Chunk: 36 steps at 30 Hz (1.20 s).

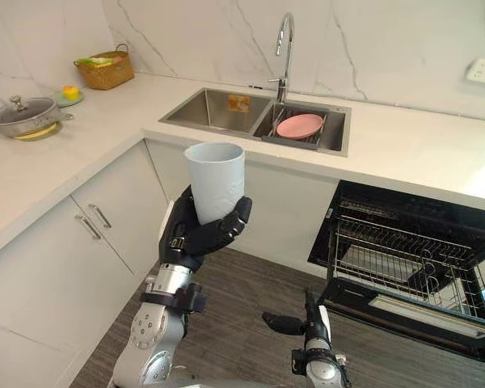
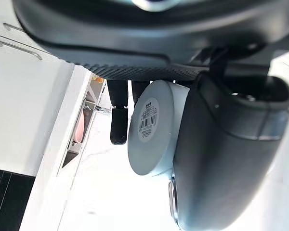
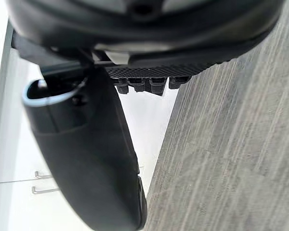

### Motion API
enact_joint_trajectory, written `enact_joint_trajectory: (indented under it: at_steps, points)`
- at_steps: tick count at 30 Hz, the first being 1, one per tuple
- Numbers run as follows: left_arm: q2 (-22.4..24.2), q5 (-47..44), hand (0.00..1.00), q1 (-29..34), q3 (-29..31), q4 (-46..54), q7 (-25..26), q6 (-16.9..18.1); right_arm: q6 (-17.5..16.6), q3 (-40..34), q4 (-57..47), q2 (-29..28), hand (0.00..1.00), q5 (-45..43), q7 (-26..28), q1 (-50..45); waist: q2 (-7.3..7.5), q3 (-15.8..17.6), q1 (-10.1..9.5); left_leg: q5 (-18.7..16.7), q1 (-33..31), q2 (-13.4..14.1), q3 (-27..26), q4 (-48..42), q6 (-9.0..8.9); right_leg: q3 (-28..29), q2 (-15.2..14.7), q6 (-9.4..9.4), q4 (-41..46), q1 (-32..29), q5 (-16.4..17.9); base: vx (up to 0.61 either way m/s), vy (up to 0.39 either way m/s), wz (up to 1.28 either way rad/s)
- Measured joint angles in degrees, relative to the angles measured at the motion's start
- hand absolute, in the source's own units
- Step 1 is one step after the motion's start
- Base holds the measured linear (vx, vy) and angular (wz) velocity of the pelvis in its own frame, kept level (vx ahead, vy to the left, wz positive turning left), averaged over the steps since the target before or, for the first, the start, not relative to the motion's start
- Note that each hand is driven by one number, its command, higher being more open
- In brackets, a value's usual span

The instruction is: Walk over to the sink, pick up the cup, carry it to the dishwasher, place the cup inside the dishwasher, then close the dishwasher door

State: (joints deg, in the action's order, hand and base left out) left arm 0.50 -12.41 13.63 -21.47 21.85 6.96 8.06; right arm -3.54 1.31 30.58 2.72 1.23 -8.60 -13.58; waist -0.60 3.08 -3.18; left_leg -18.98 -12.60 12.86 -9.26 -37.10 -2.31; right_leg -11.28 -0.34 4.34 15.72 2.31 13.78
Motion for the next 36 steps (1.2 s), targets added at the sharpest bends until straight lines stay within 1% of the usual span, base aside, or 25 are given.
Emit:
enact_joint_trajectory:
  at_steps: [2, 3, 4, 5, 7, 8, 10, 11, 12, 14, 15, 18, 19, 20, 21, 22, 24, 27, 29, 31, 32, 33, 34, 35, 36]
  points:
    - [0.02, 0.01, 0.00, 0.40, 0.84, -0.01, 0.20, -0.03, 0.01, 0.37, 0.01, 0.05, 1.00, 0.01, -0.06, 0.26, 0.03, 0.02, -0.16, 1.34, -1.37, -3.87, 4.69, 8.21, -0.71, 2.56, -1.44, -1.82, 0.39, 0.39, 0.87, 0.31, 0.260, -0.70]
    - [-0.07, 0.03, 0.00, 0.53, 0.92, -0.01, 0.31, -0.03, 0.07, 0.38, 0.10, 0.21, 1.00, 0.01, -0.11, 0.34, 0.14, 0.05, -0.32, 5.55, -1.50, -5.86, 6.52, 11.49, -0.91, 4.57, -2.60, -4.08, 1.04, 0.73, 1.43, 0.36, 0.350, -0.73]
    - [-0.05, 0.05, 0.00, 0.89, 0.85, 0.08, 0.44, -0.02, 0.08, 0.54, 0.10, 0.42, 1.00, 0.02, -0.18, 0.34, -0.17, -0.22, -0.54, 10.45, 0.02, -6.65, 6.40, 12.86, 0.15, 6.51, -2.91, -5.10, 1.19, 1.11, 1.98, 0.37, 0.369, -0.86]
    - [-0.79, 0.06, 0.00, 1.02, 1.02, 0.09, 0.75, -0.04, 0.34, 1.03, 0.39, -0.11, 1.00, 0.02, -0.32, 0.65, 1.03, -1.23, -0.26, 9.42, 0.60, -7.61, 4.11, 12.06, 2.53, 8.24, -4.61, -6.19, 1.01, 1.33, 2.37, 0.31, 0.298, -0.65]
    - [-1.13, 0.07, 0.00, 0.73, 0.76, 0.27, 1.17, 0.00, 0.32, 2.15, -0.57, -1.29, 1.00, 0.13, -0.22, 0.90, 3.05, -1.62, 0.02, 7.36, 0.76, -8.40, 1.63, 10.95, 4.46, 10.53, -6.06, -6.80, 0.63, 0.93, 2.12, 0.31, 0.299, -0.57]
    - [-1.66, 0.07, 0.00, 0.69, 0.62, 0.31, 1.62, -0.01, 0.32, 2.55, -1.14, -2.15, 1.00, 0.14, -0.21, 1.24, 3.92, -1.55, -0.13, 6.54, 1.70, -8.76, 0.24, 11.16, 4.67, 11.77, -6.77, -7.05, 1.66, 0.42, 2.07, 0.32, 0.317, -0.76]
    - [-2.45, 0.10, 0.00, 0.76, 0.56, 0.29, 1.96, -0.09, 0.33, 3.13, -3.93, -3.45, 1.00, 0.17, -0.17, 1.58, 4.11, -1.44, -0.13, 5.18, 5.40, -9.23, -3.08, 13.38, 5.35, 13.47, -7.88, -8.38, 10.27, -3.40, 1.65, 0.22, 0.233, -0.83]
    - [-2.90, 0.14, 0.00, 0.73, 0.18, 0.30, 2.14, -0.07, 0.28, 3.99, -5.30, -3.68, 1.00, 0.23, -0.11, 1.87, 4.10, -1.42, -0.07, 4.94, 8.35, -9.51, -5.06, 15.51, 5.75, 12.99, -8.82, -10.13, 17.25, -6.31, 0.59, 0.16, 0.180, -0.68]
    - [-3.09, 0.17, 0.00, 0.71, -0.17, 0.30, 2.24, -0.07, 0.28, 4.26, -5.87, -3.86, 1.00, 0.23, -0.09, 1.97, 4.09, -1.42, -0.03, 4.81, 9.73, -9.60, -5.70, 16.38, 5.95, 12.29, -9.31, -10.48, 19.95, -7.18, 0.48, 0.13, 0.139, -0.60]
    - [-3.58, 0.45, 0.00, 0.73, -1.69, 0.35, 2.75, 0.15, 0.17, 4.95, -7.33, -4.54, 1.00, 0.41, -0.11, 2.37, 3.93, -1.45, 0.36, 4.39, 13.13, -9.64, -7.52, 18.91, 6.30, 8.67, -10.91, -9.92, 26.17, -10.19, 0.90, 0.13, 0.083, -0.45]
    - [-3.88, 1.01, 0.00, 0.69, -2.34, 0.38, 2.83, 0.54, -0.06, 6.03, -7.55, -4.54, 1.00, 0.72, -0.08, 3.45, 4.01, -1.63, 0.92, 3.92, 14.30, -9.11, -8.39, 19.78, 5.86, 6.20, -11.10, -8.85, 27.65, -12.24, 1.54, 0.15, 0.002, -0.49]
    - [-4.17, 1.48, 0.00, 0.62, -2.32, 0.16, 3.19, 1.32, -0.90, 7.56, -7.67, -4.40, 1.00, 1.17, -0.10, 6.96, 4.07, -1.80, 2.69, 3.00, 15.27, -7.69, -11.16, 20.53, 4.15, -0.93, -10.50, -7.08, 21.48, -17.17, 2.29, 0.15, -0.083, -0.52]
    - [-4.30, 2.05, 0.00, 0.36, -1.78, -0.39, 3.36, 1.32, -0.96, 8.02, -7.81, -4.11, 1.00, 1.21, -0.13, 8.02, 4.08, -1.80, 2.89, 2.66, 15.78, -7.37, -12.50, 20.57, 3.46, -3.85, -10.30, -6.20, 17.80, -18.34, 1.66, 0.22, -0.149, -0.66]
    - [-4.48, 2.62, 0.00, -0.30, -1.04, -1.50, 3.54, 1.37, -0.96, 8.22, -8.07, -3.99, 1.00, 1.22, -0.11, 8.92, 4.19, -1.75, 3.11, 2.29, 16.51, -6.98, -13.52, 20.24, 2.83, -6.65, -9.54, -4.49, 12.82, -18.70, -1.27, 0.28, -0.143, -0.53]
    - [-4.21, 3.09, 0.00, -1.67, -0.33, -4.57, 4.07, 1.12, -0.95, 8.24, -9.16, -3.13, 1.00, 1.24, -0.29, 9.18, 2.22, -1.64, 3.82, 1.65, 17.08, -5.26, -12.85, 19.65, 1.78, -7.83, -6.68, -2.28, 9.77, -16.20, -4.62, 0.35, -0.167, -0.51]
    - [-3.99, 3.61, 0.00, -2.03, 0.07, -6.10, 4.35, 0.94, -0.95, 8.62, -11.94, -1.58, 1.00, 1.42, -0.35, 8.89, 0.63, -1.74, 4.22, 2.13, 17.43, -3.97, -11.46, 20.04, 1.45, -7.29, -4.20, -1.78, 6.78, -14.94, -5.21, 0.31, -0.127, -0.50]
    - [-3.11, 3.65, 0.00, -2.18, 1.03, -6.42, 4.95, 0.88, -0.96, 8.64, -17.30, 0.34, 1.00, 2.57, -0.59, 8.36, -0.43, -1.09, 4.39, 2.72, 19.65, -3.21, -10.45, 21.29, 0.98, -5.12, -1.83, -1.37, 5.56, -14.12, -5.16, 0.28, -0.116, -0.72]
    - [-2.34, 5.78, 0.00, -3.28, 1.23, -6.39, 5.20, 0.90, -1.52, 5.67, -23.63, 2.14, 1.00, 3.44, -1.69, 6.87, -1.15, -0.71, 6.23, 4.18, 21.32, -2.44, -8.99, 18.63, 0.12, -4.36, -0.20, -1.31, 2.17, -10.15, -5.06, 0.23, -0.050, -0.34]
    - [-2.07, 5.83, 0.00, -3.82, 1.06, -6.14, 5.18, 0.97, -2.27, 4.35, -26.84, 2.44, 1.00, 3.43, -2.61, 5.13, -1.72, -0.29, 6.62, 4.70, 20.62, -1.07, -8.59, 11.35, -0.60, -3.48, 0.79, -1.79, -1.03, -6.19, -5.38, 0.18, 0.003, -0.25]
    - [-1.50, 5.83, 0.00, -3.67, 1.94, -5.55, 5.33, 1.15, -2.48, 4.80, -31.22, 2.82, 1.00, 3.42, -2.73, 2.96, -2.98, 0.46, 6.37, 9.05, 17.25, 1.39, -8.31, -2.45, -0.33, -0.64, 1.97, -1.87, -4.24, -1.40, -5.70, 0.17, 0.052, -0.59]
    - [-1.52, 5.82, 0.00, -3.61, 2.36, -5.27, 5.51, 1.31, -3.28, 5.73, -32.43, 2.72, 1.00, 3.40, -2.78, 2.59, -2.68, 0.67, 5.49, 8.66, 14.16, 1.66, -7.54, -8.73, -1.51, 1.68, 1.75, -1.85, -6.04, -0.11, -6.12, 0.16, 0.081, -0.71]
    - [-1.56, 5.82, 0.00, -3.63, 2.47, -4.85, 5.57, 1.30, -3.60, 5.86, -32.86, 2.53, 1.00, 3.39, -2.74, 2.75, -2.74, 0.63, 5.31, 5.98, 12.44, 1.27, -6.74, -9.67, -1.61, 2.55, 1.50, -1.82, -6.62, 0.06, -6.14, 0.15, 0.115, -0.70]
    - [-1.53, 5.83, 0.00, -3.63, 2.43, -4.17, 5.61, 1.31, -3.81, 5.93, -33.50, 2.22, 1.00, 3.38, -2.66, 2.98, -2.62, 0.71, 5.13, 2.60, 9.54, -0.15, -5.04, -9.09, -1.00, 3.82, 0.90, -1.46, -7.19, 0.22, -5.91, 0.15, 0.120, -0.69]
    - [-1.54, 5.86, 0.00, -3.66, 2.24, -3.73, 5.56, 1.37, -4.25, 6.03, -33.55, 1.98, 1.00, 3.36, -2.58, 3.39, -2.04, 1.09, 4.36, -0.49, 5.74, -3.38, -2.12, -4.62, -0.29, 5.92, -0.63, -2.16, -7.46, 0.52, -6.32, 0.16, 0.134, -0.72]
    - [-1.53, 5.87, 0.00, -3.64, 2.25, -3.73, 5.61, 1.37, -4.26, 6.06, -33.49, 2.01, 1.00, 3.35, -2.54, 3.53, -1.88, 1.21, 3.94, -0.73, 4.68, -4.57, -0.82, -1.89, -0.35, 6.90, -1.21, -2.72, -7.43, 0.62, -6.59, 0.21, 0.213, -0.84]
